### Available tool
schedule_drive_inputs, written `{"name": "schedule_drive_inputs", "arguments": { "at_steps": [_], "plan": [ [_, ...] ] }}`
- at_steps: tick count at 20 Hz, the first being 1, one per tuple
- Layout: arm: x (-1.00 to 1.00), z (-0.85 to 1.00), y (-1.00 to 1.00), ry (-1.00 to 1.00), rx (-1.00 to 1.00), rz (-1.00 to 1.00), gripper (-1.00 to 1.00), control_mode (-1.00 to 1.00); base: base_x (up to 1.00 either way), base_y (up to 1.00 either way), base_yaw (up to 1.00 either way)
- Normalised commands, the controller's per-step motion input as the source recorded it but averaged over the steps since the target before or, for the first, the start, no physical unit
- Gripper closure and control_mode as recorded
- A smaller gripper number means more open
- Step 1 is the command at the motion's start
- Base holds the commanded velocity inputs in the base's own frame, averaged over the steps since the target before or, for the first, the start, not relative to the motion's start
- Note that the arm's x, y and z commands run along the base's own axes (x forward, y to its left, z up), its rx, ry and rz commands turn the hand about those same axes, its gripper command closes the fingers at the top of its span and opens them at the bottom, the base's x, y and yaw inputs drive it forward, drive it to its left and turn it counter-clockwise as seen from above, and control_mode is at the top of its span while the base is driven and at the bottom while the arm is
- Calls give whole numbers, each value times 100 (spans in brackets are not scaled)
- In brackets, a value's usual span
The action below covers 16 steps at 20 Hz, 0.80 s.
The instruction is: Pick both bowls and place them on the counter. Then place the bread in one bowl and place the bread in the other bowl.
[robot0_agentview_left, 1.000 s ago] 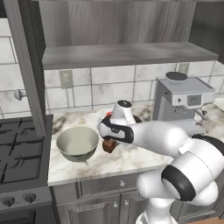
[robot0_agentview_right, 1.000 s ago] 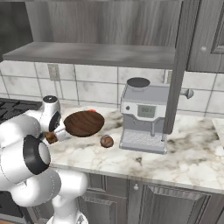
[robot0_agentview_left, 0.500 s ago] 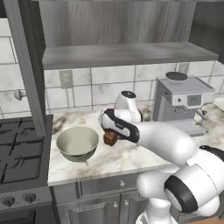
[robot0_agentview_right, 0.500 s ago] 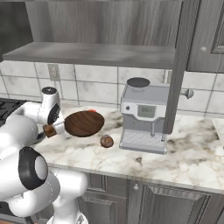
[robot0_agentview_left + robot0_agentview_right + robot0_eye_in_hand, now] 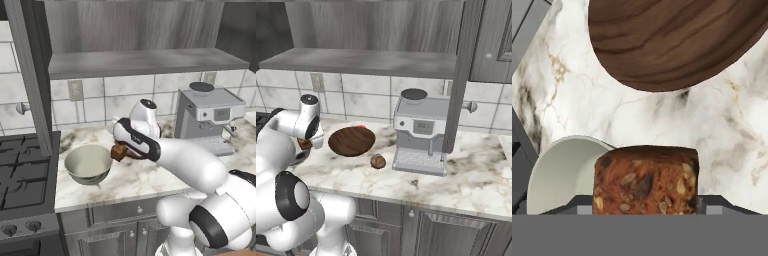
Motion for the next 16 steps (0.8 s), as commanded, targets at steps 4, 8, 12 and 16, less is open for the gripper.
{"name": "schedule_drive_inputs", "arguments": {
  "at_steps": [4, 8, 12, 16],
  "plan": [
    [1, 18, 38, -8, 6, 0, 100, -100, 0, 0, 0],
    [3, 16, 39, -3, 1, 0, 100, -100, 0, 0, 0],
    [8, 9, 41, 0, 0, 0, 100, -100, 0, 0, 0],
    [11, 0, 45, 0, 0, 0, 100, -100, 0, 0, 0]
  ]
}}
